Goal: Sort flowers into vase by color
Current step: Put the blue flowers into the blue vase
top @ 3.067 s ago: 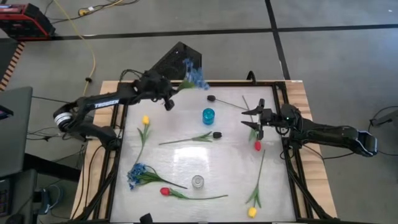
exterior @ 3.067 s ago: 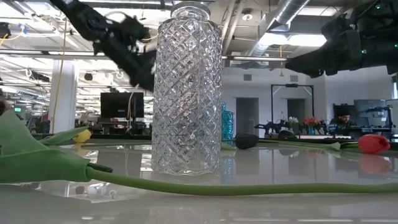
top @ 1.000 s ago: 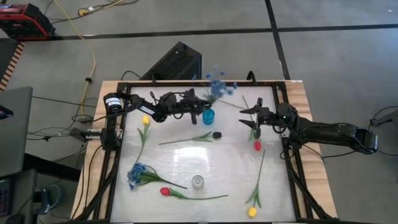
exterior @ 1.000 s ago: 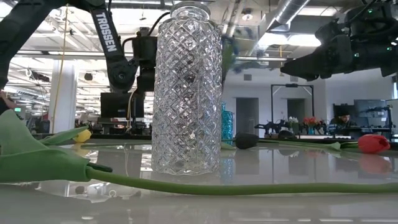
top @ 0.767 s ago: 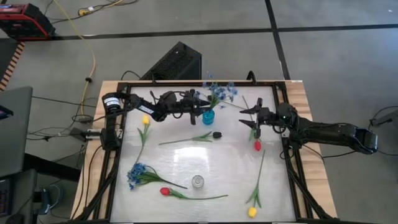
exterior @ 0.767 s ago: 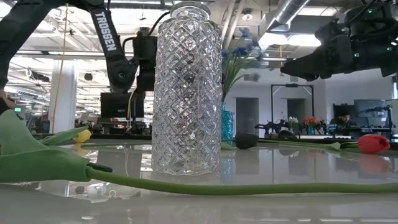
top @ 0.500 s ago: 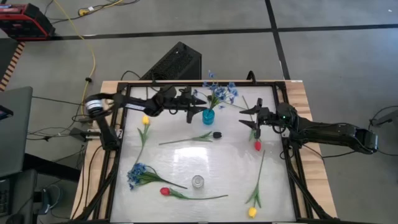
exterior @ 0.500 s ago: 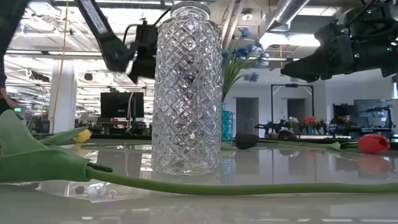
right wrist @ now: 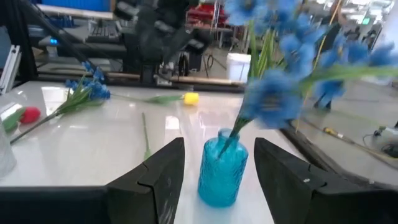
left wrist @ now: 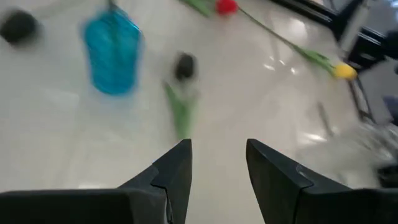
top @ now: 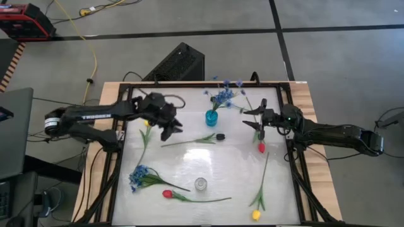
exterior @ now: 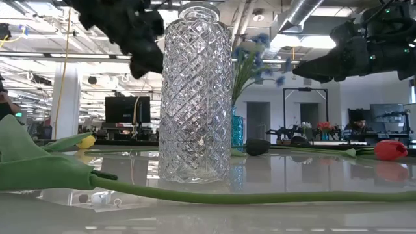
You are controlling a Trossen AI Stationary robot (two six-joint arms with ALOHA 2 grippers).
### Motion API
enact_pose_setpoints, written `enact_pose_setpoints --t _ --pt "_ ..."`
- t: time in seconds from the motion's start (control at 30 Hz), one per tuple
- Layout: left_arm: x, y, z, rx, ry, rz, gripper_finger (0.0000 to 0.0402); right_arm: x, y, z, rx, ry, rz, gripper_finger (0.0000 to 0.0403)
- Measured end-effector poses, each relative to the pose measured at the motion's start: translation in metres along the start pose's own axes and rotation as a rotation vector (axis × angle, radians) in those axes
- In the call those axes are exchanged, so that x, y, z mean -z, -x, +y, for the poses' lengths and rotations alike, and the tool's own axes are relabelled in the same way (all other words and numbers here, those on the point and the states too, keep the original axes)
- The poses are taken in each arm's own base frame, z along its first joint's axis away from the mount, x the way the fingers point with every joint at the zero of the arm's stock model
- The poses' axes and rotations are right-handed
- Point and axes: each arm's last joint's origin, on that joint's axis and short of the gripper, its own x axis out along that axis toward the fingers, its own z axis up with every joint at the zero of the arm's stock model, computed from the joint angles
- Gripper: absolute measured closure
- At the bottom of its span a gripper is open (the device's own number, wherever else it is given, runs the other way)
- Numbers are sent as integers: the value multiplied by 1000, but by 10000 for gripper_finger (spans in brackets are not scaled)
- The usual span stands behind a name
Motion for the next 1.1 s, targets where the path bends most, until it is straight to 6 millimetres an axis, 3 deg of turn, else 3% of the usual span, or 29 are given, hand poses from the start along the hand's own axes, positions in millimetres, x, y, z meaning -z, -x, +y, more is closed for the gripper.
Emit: enact_pose_setpoints --t 0.23,0.43,0.73,1.1 --pt "19 -23 -54 99 -157 102 262 -10 0 -1 10 -17 -102 182" --pt "43 -46 -88 134 -246 215 262 -15 0 3 -22 -116 -145 182" --pt "85 -68 -122 121 -232 418 262 -36 -9 35 -247 -138 -183 182" --pt "125 -76 -150 21 -343 500 262 -53 -28 68 -205 -145 -130 182"
